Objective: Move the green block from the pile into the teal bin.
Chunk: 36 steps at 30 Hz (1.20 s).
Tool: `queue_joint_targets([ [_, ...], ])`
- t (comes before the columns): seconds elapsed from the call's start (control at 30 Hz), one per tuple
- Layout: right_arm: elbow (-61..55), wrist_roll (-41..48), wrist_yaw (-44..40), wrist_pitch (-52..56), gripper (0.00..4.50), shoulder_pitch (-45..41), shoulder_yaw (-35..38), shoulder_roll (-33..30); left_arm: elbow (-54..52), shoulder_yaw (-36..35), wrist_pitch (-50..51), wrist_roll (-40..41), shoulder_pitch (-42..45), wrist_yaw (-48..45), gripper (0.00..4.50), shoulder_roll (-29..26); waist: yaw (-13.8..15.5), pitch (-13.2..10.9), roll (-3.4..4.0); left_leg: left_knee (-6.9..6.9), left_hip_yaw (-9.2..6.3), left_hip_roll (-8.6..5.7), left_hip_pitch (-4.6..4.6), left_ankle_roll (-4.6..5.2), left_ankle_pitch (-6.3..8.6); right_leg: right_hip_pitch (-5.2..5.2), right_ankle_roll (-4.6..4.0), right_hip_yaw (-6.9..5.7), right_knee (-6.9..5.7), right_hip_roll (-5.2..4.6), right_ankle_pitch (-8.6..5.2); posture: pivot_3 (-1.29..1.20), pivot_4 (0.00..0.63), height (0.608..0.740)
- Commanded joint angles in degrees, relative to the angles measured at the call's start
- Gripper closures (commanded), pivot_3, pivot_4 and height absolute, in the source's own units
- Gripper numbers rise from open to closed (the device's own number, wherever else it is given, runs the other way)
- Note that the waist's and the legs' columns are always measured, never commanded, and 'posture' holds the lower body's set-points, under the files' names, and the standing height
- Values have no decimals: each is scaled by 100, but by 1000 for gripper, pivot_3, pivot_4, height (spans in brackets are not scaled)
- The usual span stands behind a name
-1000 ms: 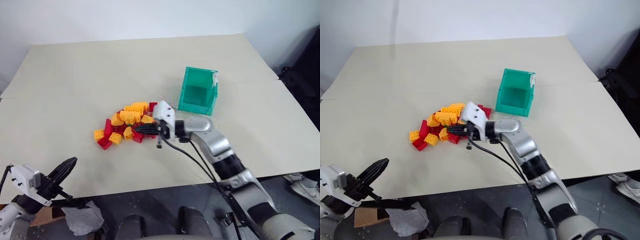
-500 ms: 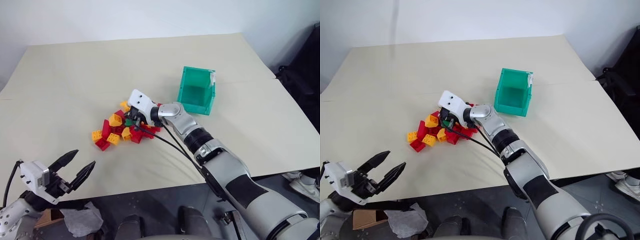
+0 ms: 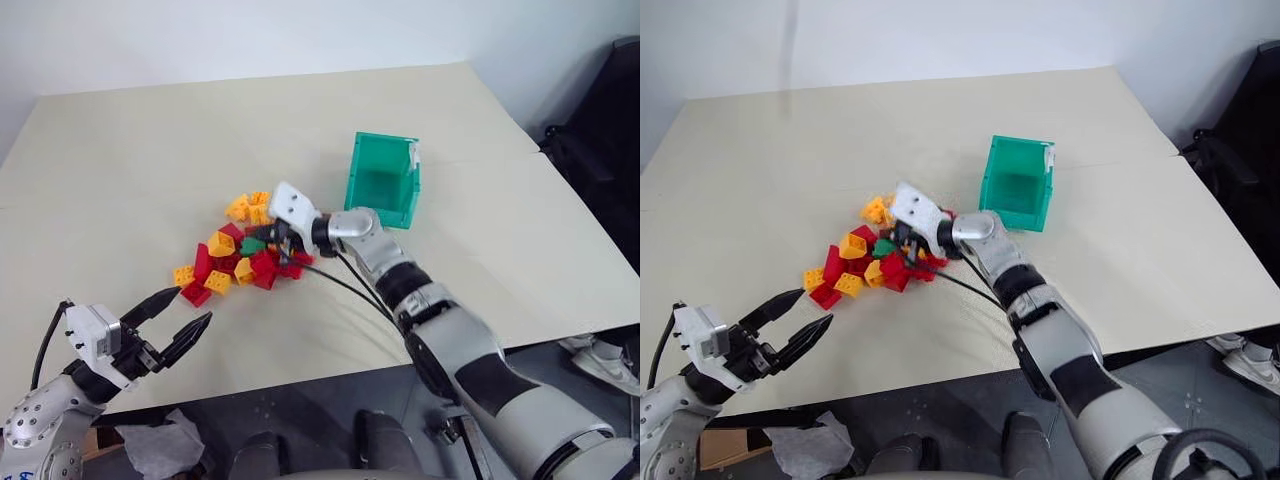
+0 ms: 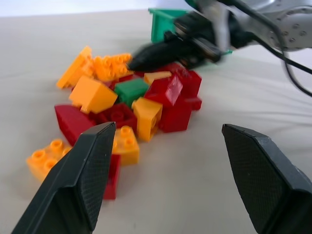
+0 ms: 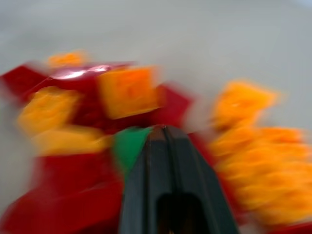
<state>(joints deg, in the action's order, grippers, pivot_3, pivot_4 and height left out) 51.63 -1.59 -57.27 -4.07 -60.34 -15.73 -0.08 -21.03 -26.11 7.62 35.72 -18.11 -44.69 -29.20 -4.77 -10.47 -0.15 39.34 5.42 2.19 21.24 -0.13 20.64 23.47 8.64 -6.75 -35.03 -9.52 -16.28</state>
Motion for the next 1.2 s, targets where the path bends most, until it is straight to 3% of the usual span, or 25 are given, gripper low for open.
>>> queue_joint_targets([
  [0.03,-1171,-31,-556,684,4500,473,-325,-269,58,-144,-10,66,-7,-21,796,-56,16,0,-1,1,-1,-1,-1,0,0,-2,0,0,0,0,0,0,150,740],
  [0.27,-3183,311,-984,1867,4500,1247,-370,-906,104,-194,-22,54,-103,-87,796,-112,107,3,-4,8,-1,1,-3,-2,0,-3,0,0,-1,0,0,0,150,740],
  [0.47,-3420,766,-949,2225,4500,1186,115,-1241,131,-238,-9,57,-60,-76,796,-157,157,2,-4,8,6,1,-2,-2,0,0,0,1,2,0,0,0,150,740],
  [0.6,-3463,932,-1095,2557,3578,1113,275,-1647,5,-260,79,93,-114,-74,771,-211,179,2,-5,8,6,0,0,-2,0,0,0,1,4,0,0,0,150,740],
  [0.63,-3496,961,-1116,2605,3242,1119,268,-1710,-19,-259,88,91,-126,-71,771,-211,183,2,-5,7,5,0,0,-2,0,0,0,0,4,0,0,0,150,740],
  [0.77,-3420,890,-1349,2316,1914,1339,534,-2668,-47,-278,110,75,-164,-149,7,-266,209,2,-5,7,6,0,3,-1,0,0,0,0,8,0,0,0,150,740],
  [0.93,-3249,1017,-1330,2048,140,1740,842,-3297,108,-121,43,-19,11,-208,0,-282,312,2,-5,6,13,-2,4,1,2,-2,0,-1,24,0,0,0,150,740],
  [1.2,-3996,1267,-969,2819,47,1488,552,-2537,234,-52,149,104,176,-490,0,-426,177,2,-4,7,39,10,-6,-2,0,5,-1,-1,13,2,-1,0,150,740],
])
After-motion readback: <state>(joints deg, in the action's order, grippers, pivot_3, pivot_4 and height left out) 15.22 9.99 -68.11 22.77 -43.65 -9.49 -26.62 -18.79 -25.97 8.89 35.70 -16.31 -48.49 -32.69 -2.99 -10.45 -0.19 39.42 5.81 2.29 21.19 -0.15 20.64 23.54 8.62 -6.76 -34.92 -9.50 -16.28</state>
